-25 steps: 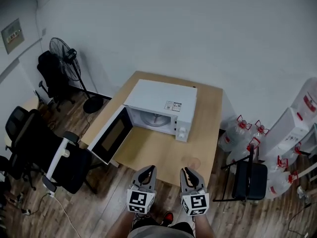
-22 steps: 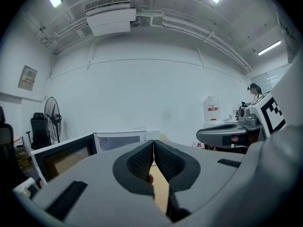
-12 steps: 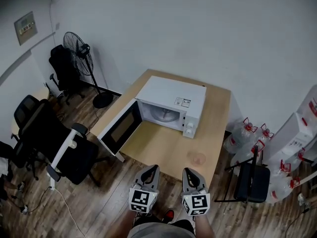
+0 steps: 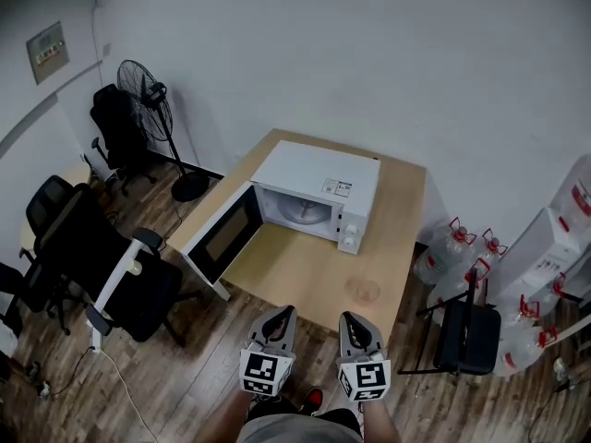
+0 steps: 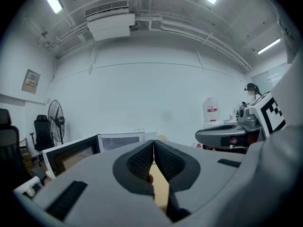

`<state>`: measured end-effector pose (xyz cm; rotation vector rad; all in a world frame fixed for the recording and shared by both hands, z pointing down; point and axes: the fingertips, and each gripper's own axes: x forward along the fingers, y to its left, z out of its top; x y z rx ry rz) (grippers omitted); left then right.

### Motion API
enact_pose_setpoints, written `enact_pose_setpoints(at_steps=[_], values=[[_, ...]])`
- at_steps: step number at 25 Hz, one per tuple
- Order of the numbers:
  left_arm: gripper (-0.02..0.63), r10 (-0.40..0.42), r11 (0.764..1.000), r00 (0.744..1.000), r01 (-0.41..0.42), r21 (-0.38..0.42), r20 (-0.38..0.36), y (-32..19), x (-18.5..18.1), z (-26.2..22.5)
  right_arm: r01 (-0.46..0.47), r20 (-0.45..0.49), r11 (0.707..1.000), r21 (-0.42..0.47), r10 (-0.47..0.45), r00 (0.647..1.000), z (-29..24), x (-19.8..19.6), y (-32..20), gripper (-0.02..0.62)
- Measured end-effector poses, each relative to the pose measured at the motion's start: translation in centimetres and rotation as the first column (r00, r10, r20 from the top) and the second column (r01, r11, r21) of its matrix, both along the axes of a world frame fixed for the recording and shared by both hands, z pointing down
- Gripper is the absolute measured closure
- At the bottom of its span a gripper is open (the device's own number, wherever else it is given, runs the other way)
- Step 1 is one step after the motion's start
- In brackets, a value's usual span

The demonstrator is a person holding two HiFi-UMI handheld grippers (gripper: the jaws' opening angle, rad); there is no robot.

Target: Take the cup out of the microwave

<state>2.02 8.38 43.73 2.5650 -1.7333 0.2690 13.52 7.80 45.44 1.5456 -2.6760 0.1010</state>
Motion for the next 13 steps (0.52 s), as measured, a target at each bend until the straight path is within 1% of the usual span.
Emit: enact_pose_setpoints(at_steps=[13], values=[[0.583,-0.005,1.000,1.000,0.005,0.007,0.002,1.05,0.45,-0.09,0.002,0.004,1.000,-0.001,-0.002,1.000,0.02,0.52,1.04,0.575]])
